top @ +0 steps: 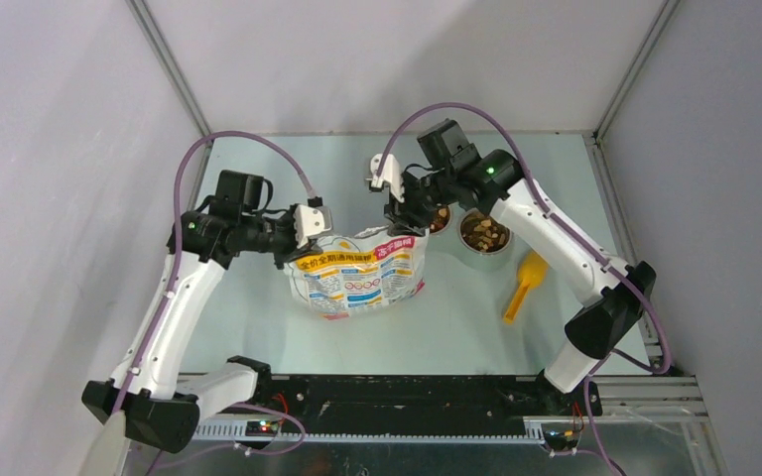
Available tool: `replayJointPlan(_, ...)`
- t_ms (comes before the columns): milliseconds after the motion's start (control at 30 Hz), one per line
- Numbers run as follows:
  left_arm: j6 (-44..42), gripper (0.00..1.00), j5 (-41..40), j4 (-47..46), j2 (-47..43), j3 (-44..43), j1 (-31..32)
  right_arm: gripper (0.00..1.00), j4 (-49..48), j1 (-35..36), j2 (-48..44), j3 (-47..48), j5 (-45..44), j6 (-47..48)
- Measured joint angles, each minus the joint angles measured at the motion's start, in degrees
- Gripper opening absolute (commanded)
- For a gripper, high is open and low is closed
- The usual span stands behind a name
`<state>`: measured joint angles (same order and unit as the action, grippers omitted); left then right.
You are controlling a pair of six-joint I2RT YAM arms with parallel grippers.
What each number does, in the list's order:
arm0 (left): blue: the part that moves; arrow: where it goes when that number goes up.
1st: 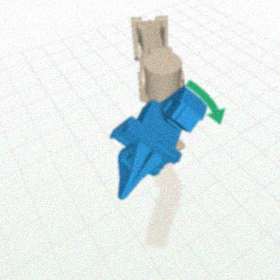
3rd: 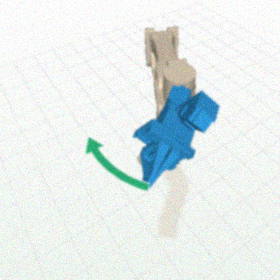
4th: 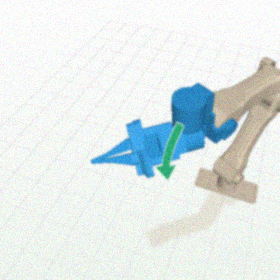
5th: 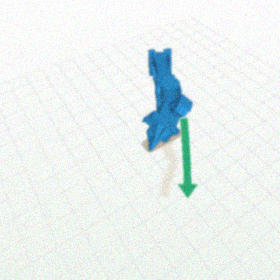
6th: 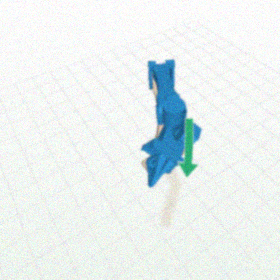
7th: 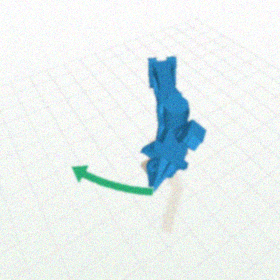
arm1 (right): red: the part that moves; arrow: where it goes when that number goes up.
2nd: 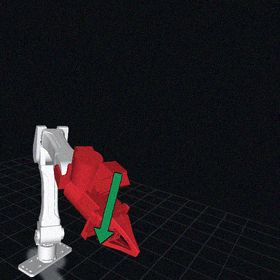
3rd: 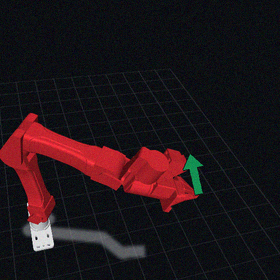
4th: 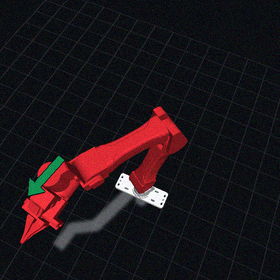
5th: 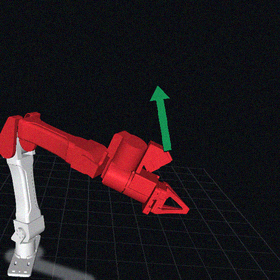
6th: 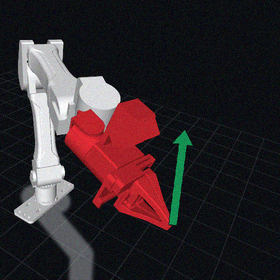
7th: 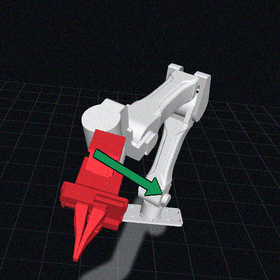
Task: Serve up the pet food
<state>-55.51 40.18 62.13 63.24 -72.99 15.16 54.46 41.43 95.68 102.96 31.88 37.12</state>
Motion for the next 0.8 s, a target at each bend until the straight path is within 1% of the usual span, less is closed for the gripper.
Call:
replayJointPlan(33,0.0,0.16,0.1,0.3,0.0,0.0,0.0,0.56,-0.4,-0.3,0.0,0.2,0.6,0.1)
replayJointPlan(67,0.0,0.24,0.1,0.7,0.0,-0.1,0.1,0.57,-0.7,-0.5,0.0,0.3,1.2,0.1)
replayJointPlan(100,0.0,0.29,0.2,1.0,-0.2,-0.3,0.1,0.58,-1.0,-0.5,0.0,0.3,1.7,0.3)
replayJointPlan(133,0.0,0.38,0.2,1.2,-0.3,-0.3,0.1,0.59,-1.3,-0.4,0.0,0.3,2.1,0.4)
replayJointPlan(200,-0.1,0.43,0.3,1.7,-1.2,-0.3,0.1,0.59,-2.2,0.5,0.0,0.2,3.1,1.3)
replayJointPlan(333,-1.1,0.47,0.0,2.3,-3.7,-0.1,0.3,0.62,-3.5,3.1,-0.3,-0.9,3.5,4.1)
replayJointPlan(433,-1.5,0.48,-0.5,2.2,-6.2,1.9,1.3,0.62,-3.8,5.2,-0.7,-2.6,3.1,6.0)
replayJointPlan(533,-1.2,0.46,-0.9,0.9,-7.9,4.2,2.4,0.61,-4.0,7.3,-0.7,-3.8,1.9,7.7)
replayJointPlan(667,-0.4,0.38,-1.4,-0.9,-8.0,4.9,4.4,0.56,-4.7,9.3,-1.7,-5.6,-0.7,9.6)
replayJointPlan(767,-0.2,0.21,-2.6,-2.1,-7.9,4.9,6.3,0.5,-6.8,10.8,-3.7,-8.2,-3.8,10.2)
replayJointPlan(800,-0.1,0.19,-2.9,-2.3,-7.8,4.9,6.8,0.47,-7.4,11.1,-4.3,-8.9,-4.8,10.3)
